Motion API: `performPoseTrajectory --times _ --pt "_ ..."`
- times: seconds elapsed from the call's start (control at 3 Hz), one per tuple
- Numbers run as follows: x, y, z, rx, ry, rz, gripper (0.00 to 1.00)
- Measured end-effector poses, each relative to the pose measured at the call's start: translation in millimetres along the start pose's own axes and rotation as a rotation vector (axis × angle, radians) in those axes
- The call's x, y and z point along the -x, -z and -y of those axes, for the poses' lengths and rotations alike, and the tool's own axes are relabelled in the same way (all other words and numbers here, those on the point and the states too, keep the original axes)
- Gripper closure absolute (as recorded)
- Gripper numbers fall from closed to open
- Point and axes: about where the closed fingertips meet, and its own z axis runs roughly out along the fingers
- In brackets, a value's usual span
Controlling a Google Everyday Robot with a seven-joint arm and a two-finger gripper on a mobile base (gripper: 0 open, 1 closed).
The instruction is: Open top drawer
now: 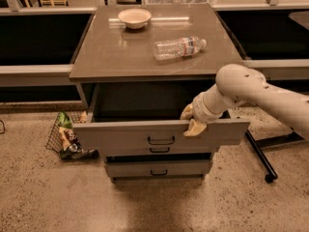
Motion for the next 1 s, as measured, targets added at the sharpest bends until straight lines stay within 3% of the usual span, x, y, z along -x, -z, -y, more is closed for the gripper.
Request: performPoseTrajectory --times 0.33,0.67,1.0 --pt "9.3 3.8 -14.4 0.015 0.017 0.039 1.00" --pt "9.3 3.8 -14.4 0.015 0.017 0.039 0.83" --pt "9.3 3.7 -14.4 0.015 0.017 0.039 0.60"
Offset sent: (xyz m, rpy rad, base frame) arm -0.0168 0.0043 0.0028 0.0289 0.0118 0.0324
